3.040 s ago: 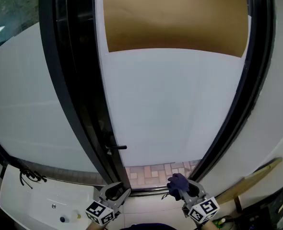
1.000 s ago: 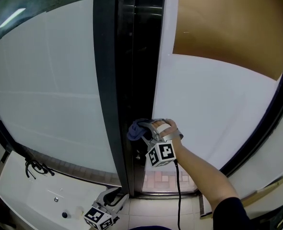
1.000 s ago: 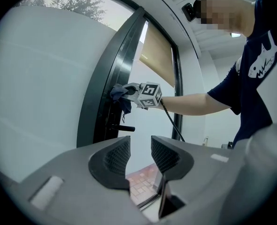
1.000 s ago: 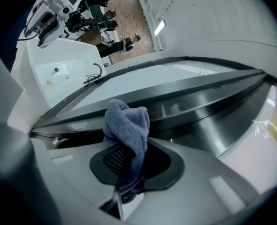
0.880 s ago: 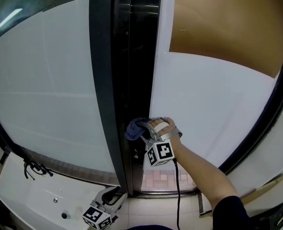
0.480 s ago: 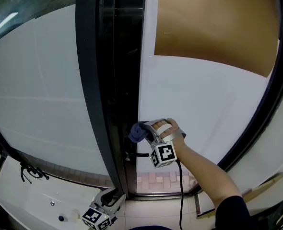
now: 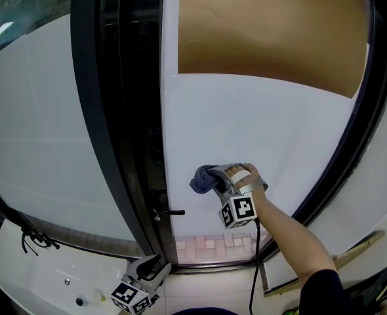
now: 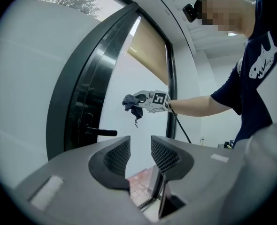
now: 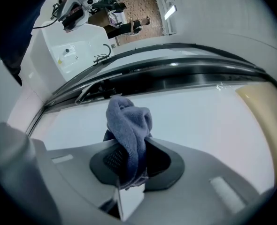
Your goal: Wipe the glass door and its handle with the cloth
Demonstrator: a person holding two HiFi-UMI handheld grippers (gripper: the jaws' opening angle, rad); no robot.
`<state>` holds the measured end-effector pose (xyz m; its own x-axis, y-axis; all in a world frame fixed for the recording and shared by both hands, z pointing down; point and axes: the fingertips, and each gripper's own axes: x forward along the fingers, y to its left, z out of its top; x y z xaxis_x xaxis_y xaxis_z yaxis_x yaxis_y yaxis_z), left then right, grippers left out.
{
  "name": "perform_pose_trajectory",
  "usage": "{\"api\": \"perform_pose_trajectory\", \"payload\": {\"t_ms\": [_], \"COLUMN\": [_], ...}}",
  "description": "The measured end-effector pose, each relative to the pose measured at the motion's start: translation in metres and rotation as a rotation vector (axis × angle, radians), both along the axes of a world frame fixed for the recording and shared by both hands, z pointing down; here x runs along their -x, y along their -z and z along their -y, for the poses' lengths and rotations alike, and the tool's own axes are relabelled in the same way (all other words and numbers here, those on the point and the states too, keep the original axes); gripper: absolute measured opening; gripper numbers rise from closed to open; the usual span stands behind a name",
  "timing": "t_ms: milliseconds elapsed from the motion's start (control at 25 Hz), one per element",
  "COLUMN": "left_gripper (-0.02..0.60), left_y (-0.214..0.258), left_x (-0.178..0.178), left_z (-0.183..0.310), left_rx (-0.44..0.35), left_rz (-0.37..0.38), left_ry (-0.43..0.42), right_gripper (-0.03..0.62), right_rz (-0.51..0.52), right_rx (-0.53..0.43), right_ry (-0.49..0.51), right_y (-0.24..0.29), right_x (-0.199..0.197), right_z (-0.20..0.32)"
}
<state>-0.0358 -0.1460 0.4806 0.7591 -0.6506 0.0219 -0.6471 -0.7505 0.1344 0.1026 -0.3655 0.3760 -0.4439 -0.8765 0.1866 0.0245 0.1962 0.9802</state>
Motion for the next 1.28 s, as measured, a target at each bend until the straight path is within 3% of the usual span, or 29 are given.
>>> {"api": "perform_pose_trajectory", "payload": {"t_ms": [480, 840, 1040, 1280], "left_gripper": [0.135, 0.135, 0.135, 0.135], "left_y": [0.000, 0.004, -0.004, 0.000], "left_x": [-0.033, -0.025, -0.011, 0.007], "left_z": [0.006, 0.006, 0.002, 0.000], "left_rx": [0.001, 0.002, 0.001, 0.006], "left_rz": [0.003, 0.009, 0.005, 0.007], "left_ry": [-0.048, -0.039, -0.038, -0.014], "right_gripper": [0.066, 0.066, 0.066, 0.066], "right_rz": [0.048, 0.131, 0.234, 0.276], "right_rx": [0.009, 0.011, 0.008, 0.046], "right_ry": [-0.165, -0.287, -0.258, -0.098], "right_y": [0.003, 0.001, 0.009, 0.010], "right_x": [-0.120, -0.180, -0.161, -0.065], "right_z": [-0.010, -0.012, -0.022, -0.031]}}
